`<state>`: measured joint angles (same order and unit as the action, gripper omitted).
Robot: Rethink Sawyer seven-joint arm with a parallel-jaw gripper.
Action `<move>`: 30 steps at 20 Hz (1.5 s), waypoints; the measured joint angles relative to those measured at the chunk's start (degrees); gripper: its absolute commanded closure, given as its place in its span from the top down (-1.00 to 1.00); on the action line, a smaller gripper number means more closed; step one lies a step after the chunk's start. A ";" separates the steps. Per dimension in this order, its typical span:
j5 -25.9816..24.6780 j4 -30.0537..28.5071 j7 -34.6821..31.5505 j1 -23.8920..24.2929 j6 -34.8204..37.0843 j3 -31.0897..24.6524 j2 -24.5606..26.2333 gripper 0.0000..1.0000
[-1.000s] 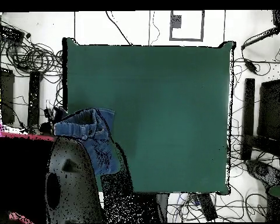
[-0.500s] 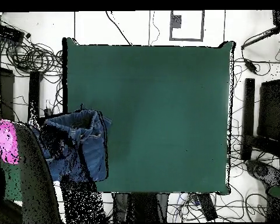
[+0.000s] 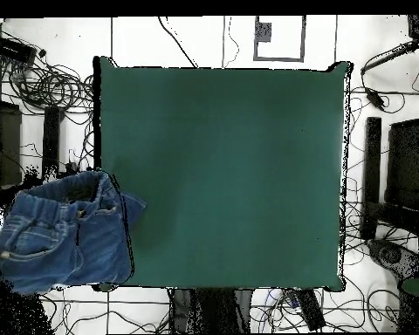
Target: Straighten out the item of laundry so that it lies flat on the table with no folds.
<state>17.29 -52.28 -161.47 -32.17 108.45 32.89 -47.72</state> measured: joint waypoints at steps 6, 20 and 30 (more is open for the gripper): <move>1.44 3.14 -5.41 -2.39 1.45 0.37 1.49 -1.00; 2.47 4.60 -6.40 -1.82 2.55 0.39 0.89 -1.00; 4.90 10.25 -6.40 0.16 8.06 0.47 0.94 -1.00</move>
<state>22.19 -42.03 -167.88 -32.01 116.51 33.36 -46.77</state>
